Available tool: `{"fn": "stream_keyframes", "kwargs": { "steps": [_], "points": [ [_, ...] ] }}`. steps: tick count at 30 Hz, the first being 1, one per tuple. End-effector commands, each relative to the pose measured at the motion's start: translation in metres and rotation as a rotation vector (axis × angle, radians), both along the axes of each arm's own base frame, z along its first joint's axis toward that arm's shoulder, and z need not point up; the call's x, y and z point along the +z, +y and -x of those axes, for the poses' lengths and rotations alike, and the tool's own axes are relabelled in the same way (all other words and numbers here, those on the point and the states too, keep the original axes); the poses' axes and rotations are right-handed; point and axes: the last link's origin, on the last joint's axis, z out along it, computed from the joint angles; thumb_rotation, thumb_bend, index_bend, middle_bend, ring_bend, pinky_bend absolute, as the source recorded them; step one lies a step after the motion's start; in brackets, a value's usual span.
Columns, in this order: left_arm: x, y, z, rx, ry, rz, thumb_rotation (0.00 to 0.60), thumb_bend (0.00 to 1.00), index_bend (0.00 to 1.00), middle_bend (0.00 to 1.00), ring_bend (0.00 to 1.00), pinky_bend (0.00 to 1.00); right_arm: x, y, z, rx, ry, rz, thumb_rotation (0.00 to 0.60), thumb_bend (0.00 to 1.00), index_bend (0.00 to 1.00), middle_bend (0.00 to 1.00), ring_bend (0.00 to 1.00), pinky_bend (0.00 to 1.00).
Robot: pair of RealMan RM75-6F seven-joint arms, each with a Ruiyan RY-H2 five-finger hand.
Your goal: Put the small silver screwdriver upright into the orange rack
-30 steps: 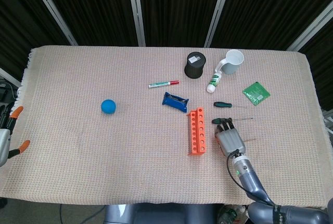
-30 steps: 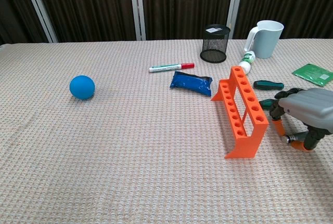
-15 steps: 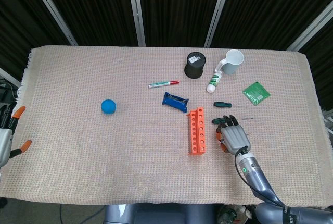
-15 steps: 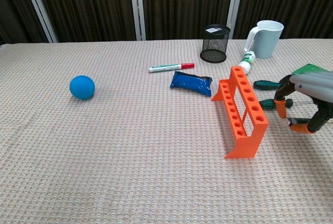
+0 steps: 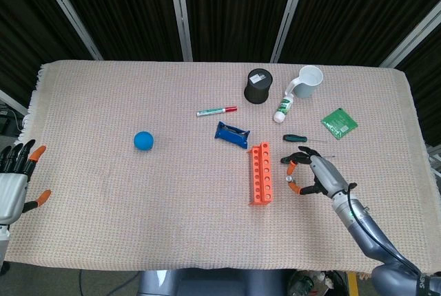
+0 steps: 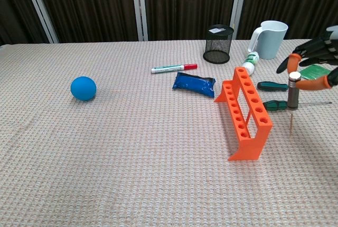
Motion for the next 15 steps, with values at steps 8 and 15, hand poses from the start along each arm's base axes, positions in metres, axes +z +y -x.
{"fn": "stream_keyframes", "kwargs": {
  "steps": [8, 15],
  "points": [
    [0.001, -0.003, 0.001, 0.006, 0.0, 0.004, 0.6, 0.19, 0.11, 0.0, 0.0, 0.0, 0.045, -0.006, -0.014, -0.034, -0.348, -0.089, 0.6, 0.44, 0.64, 0.28, 0.07, 0.01],
    [0.0, -0.003, 0.001, 0.01, 0.0, 0.011, 0.6, 0.19, 0.11, 0.0, 0.0, 0.0, 0.054, -0.009, -0.019, -0.021, -0.425, -0.1, 0.6, 0.44, 0.64, 0.28, 0.07, 0.01]
  ]
}}
